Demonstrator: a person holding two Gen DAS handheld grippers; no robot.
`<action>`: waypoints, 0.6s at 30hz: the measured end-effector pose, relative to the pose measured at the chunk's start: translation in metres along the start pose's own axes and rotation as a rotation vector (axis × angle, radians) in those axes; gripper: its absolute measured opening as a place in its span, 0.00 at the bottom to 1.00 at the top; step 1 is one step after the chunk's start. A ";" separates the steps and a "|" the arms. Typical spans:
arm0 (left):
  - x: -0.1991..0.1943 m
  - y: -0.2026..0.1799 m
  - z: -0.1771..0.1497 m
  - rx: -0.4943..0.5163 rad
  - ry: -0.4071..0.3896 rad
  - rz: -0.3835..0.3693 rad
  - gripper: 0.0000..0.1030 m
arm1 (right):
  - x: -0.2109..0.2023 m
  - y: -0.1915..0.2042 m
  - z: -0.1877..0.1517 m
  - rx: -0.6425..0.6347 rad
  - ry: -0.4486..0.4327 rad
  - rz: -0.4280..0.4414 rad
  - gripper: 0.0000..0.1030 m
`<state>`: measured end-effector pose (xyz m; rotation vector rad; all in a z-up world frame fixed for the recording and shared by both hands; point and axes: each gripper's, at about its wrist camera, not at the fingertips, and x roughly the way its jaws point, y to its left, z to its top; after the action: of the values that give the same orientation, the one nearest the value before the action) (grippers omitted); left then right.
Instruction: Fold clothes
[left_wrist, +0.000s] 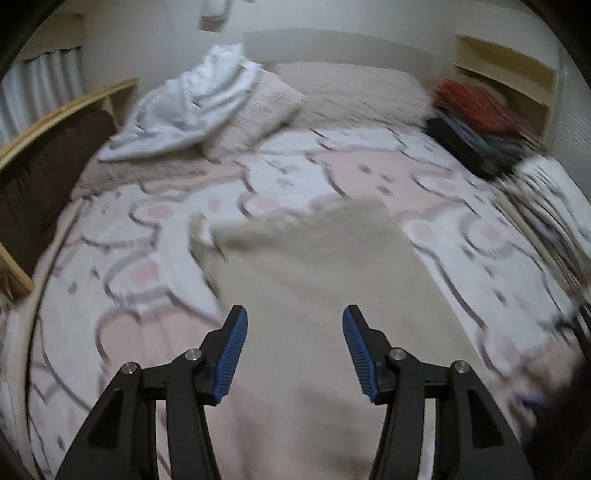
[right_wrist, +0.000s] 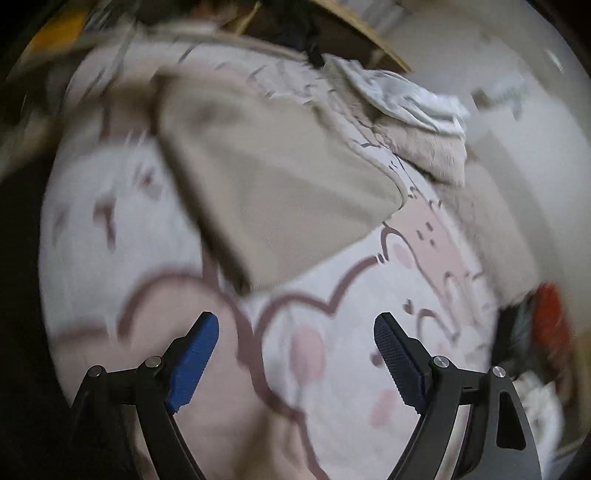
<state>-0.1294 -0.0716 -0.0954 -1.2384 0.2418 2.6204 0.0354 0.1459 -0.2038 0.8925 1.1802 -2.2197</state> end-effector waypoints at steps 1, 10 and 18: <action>-0.006 -0.009 -0.015 0.009 0.011 -0.012 0.52 | 0.003 0.010 -0.004 -0.060 0.017 -0.030 0.84; 0.027 -0.045 -0.106 0.012 0.105 0.092 0.52 | 0.041 0.065 0.017 -0.358 -0.027 -0.250 0.84; 0.044 -0.040 -0.101 0.018 0.086 0.122 0.54 | 0.064 0.079 0.041 -0.391 -0.029 -0.338 0.84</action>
<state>-0.0711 -0.0519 -0.1950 -1.3724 0.3667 2.6628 0.0314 0.0638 -0.2762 0.5300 1.7791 -2.1208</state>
